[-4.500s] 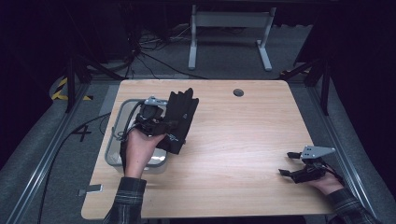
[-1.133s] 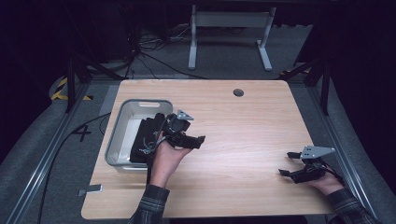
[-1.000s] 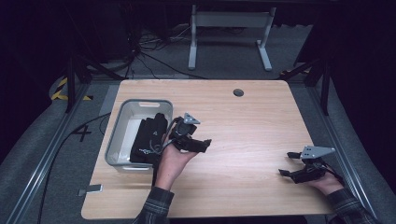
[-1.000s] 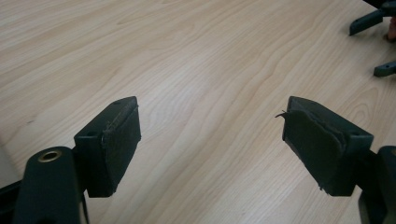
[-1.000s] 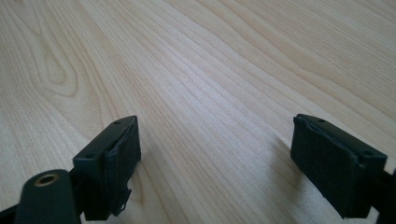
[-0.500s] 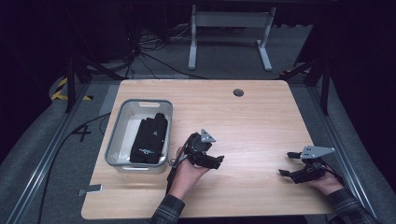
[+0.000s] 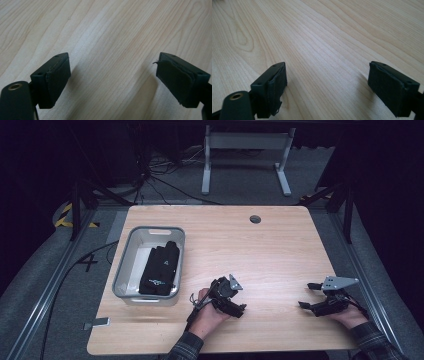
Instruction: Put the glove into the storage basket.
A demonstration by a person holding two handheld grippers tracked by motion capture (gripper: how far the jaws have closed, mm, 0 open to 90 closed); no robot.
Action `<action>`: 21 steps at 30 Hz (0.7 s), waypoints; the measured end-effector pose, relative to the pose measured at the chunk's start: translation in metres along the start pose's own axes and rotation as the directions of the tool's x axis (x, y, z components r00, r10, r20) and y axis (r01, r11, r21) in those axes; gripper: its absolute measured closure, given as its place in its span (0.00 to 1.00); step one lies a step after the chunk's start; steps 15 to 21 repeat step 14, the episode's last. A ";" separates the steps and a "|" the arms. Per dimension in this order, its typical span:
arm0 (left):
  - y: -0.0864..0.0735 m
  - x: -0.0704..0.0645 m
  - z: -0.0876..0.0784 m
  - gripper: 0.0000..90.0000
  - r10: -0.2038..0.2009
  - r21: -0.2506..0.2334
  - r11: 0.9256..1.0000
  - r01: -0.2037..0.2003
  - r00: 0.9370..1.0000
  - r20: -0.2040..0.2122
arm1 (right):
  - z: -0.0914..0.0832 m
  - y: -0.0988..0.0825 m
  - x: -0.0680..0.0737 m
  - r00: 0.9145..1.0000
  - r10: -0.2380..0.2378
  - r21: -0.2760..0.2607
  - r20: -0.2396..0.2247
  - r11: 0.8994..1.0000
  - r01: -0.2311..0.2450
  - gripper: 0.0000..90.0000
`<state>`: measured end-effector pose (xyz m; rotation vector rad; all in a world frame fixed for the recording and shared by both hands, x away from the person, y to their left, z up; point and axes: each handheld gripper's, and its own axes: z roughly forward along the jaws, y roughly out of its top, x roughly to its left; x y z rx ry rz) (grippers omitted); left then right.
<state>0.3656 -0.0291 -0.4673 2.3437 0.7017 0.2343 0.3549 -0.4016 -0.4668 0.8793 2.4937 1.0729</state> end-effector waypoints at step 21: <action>-0.006 0.000 0.005 0.02 0.024 -0.054 0.998 -0.022 0.999 0.022 | 0.000 0.000 0.000 1.000 -0.004 0.002 0.001 1.000 0.004 0.18</action>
